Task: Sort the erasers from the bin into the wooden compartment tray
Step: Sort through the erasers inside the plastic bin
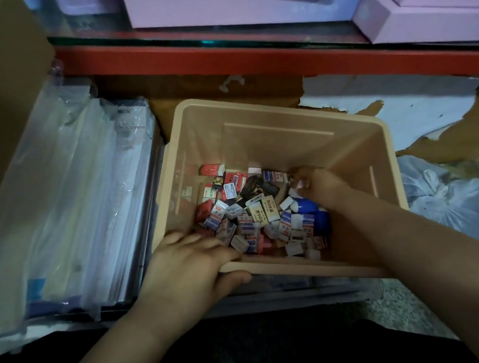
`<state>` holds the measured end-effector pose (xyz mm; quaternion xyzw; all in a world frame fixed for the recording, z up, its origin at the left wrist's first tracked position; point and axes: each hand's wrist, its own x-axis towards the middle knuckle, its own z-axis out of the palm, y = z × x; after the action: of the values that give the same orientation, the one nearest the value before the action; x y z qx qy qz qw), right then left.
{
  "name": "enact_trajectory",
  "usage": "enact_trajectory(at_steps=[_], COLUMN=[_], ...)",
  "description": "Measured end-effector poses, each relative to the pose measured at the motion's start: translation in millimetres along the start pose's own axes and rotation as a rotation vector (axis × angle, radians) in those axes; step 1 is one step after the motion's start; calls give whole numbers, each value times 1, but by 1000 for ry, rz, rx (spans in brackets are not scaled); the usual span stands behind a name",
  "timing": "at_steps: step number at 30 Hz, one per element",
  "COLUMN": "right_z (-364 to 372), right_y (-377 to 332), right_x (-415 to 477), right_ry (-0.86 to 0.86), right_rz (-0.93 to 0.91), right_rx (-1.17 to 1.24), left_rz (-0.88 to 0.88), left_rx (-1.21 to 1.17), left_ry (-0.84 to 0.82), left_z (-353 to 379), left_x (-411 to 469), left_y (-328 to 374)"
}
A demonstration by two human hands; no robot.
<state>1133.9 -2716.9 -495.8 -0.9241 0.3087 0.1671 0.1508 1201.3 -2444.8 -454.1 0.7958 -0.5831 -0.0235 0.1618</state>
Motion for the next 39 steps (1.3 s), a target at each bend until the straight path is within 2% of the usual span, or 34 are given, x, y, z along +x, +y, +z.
enact_trajectory(at_steps=[4,7,8,10,12,13,16,19,24,27,29,34,39], right_z=[12,9,8,14,25,31,39,39,34,34,29,1,-5], right_y=[8,-12,-19,-32,-41,-43,-47,-48,-42,-39,-34,-11,-5], right_x=[1,-4,-5,-11,-18,-20,-23,-23,-26,-27,-23,-16,-15], right_ry=[2,134,121,-46,-251,-296,-277,-244,-317,-339,-289,-27,34], right_rz=[43,-83,-149,-235,-282,-302,-329,-304,-267,-269,-229,-45,27], right_rx=[-173,-149,-115,-12,-25,-60,-134,-79,17,-7,-37,-24,-53], left_rz=[7,14,16,20,26,29,40,51,44,38,31,8,-46], left_rx=[4,2,3,6,8,4,1,9,14,9,8,36,151], left_ry=[13,15,12,8,8,5,-1,-5,-2,-14,-16,-5,8], left_z=[0,-1,-1,-1,0,1,3,3,4,3,1,1,5], left_x=[0,0,1,1,1,0,-2,-3,-2,-3,-3,-3,-6], left_y=[1,1,1,1,1,0,0,0,-1,0,1,2,4])
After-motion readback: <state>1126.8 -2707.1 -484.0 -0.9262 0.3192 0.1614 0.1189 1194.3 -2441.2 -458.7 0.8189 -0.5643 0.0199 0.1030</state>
